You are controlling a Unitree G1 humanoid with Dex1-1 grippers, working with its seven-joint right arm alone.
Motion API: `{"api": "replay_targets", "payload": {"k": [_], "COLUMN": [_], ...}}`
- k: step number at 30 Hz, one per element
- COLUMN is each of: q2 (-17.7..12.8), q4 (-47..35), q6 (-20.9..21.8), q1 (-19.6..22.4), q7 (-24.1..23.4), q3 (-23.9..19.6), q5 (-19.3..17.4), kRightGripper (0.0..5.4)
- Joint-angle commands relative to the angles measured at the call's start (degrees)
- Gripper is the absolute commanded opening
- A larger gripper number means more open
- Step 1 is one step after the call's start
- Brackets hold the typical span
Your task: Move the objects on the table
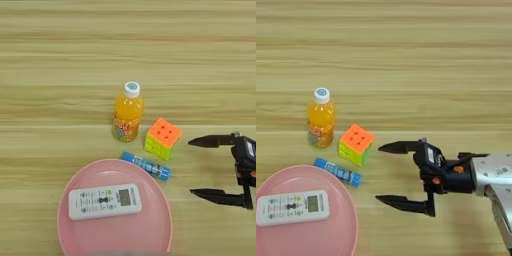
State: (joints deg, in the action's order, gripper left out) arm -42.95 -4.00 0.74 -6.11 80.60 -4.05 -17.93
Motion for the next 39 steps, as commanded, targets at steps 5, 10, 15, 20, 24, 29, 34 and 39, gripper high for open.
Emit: {"api": "replay_targets", "payload": {"k": [5,10,15,20,24,29,34,39], "q2": [-1.5,-0.6,0.5,1.8,2.8,4.3,4.9,5.1], "q4": [1.9,2.5,4.0,5.8,6.8,8.1,8.1,7.8], "q6": [3.7,4.6,5.3,5.8,6.2,7.0,6.6,6.6], "q1": [1.7,1.9,2.5,3.6,4.3,5.1,5.2,5.1], "q7": [-2.5,-3.2,-4.6,-6.1,-7.5,-9.2,-9.4,-9.5], "q3": [3.0,4.4,5.9,6.9,7.6,8.5,9.0,9.7], "q5": [5.1,6.3,7.5,8.5,9.0,9.9,9.4,9.3], "kRightGripper": [5.37,5.37,5.37,5.37,5.37,5.37,5.37,5.37]}}
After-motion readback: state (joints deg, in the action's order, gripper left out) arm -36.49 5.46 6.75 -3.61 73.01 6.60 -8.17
